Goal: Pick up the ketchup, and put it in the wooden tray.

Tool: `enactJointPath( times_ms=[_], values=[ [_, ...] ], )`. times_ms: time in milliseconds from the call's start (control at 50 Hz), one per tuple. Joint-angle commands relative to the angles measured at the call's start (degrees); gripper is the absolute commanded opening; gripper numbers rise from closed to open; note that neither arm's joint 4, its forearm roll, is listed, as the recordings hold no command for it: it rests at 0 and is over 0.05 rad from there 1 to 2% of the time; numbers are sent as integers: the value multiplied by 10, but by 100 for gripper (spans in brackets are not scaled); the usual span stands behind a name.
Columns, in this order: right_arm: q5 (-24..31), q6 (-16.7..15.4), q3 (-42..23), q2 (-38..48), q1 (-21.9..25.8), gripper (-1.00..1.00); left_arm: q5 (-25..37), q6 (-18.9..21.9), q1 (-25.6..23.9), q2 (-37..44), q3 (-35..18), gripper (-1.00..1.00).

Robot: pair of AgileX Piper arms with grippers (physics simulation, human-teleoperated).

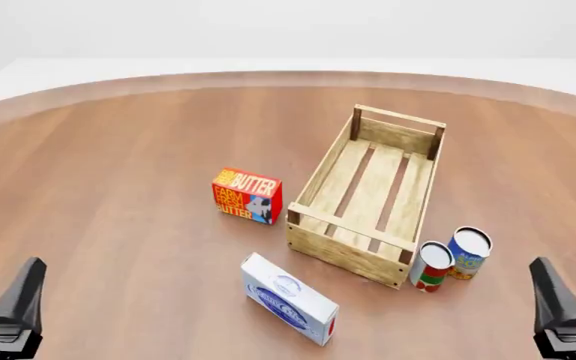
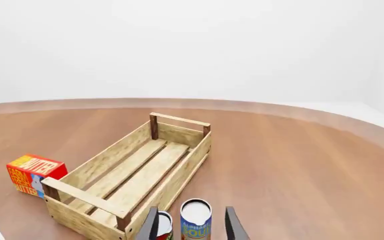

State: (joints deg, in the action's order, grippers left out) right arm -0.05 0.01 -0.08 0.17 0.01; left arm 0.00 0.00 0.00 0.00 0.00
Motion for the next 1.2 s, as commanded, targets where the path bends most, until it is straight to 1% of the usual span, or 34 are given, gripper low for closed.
enactJointPath(
  times_ms=[20,200,320,400,440,500,540,660,720,760,800,940,960,1000,1060,1120,1200],
  values=[
    [0,2,-2,4,0,100,0,0,0,0,0,100],
    [0,-10,-3,4,10,100,0,0,0,0,0,100],
    [5,-24,-14,3,30,100,0,0,0,0,0,100],
    [13,-57,-31,-1,61,100,0,0,0,0,0,100],
    [25,-49,-32,1,72,100,0,0,0,0,0,100],
    [37,-60,-33,1,88,100,0,0,0,0,0,100],
    [41,-58,-36,4,95,100,0,0,0,0,0,100],
    [21,-55,-55,54,127,100,0,0,0,0,0,100],
    [3,-60,-63,87,141,100,0,0,0,0,0,100],
    [0,-59,-65,91,145,100,0,0,0,0,0,100],
    [-14,-61,-68,111,157,100,0,0,0,0,0,100],
    [-74,-66,-76,209,203,100,0,0,0,0,0,100],
    [-86,-68,-80,233,213,100,0,0,0,0,0,100],
    [-90,-68,-83,243,218,100,0,0,0,0,0,100],
    [-112,-68,-97,307,237,100,0,0,0,0,0,100],
    [-113,-71,-116,343,251,100,0,0,0,0,0,100],
    [-109,-72,-134,367,266,100,0,0,0,0,0,100]
  ],
)
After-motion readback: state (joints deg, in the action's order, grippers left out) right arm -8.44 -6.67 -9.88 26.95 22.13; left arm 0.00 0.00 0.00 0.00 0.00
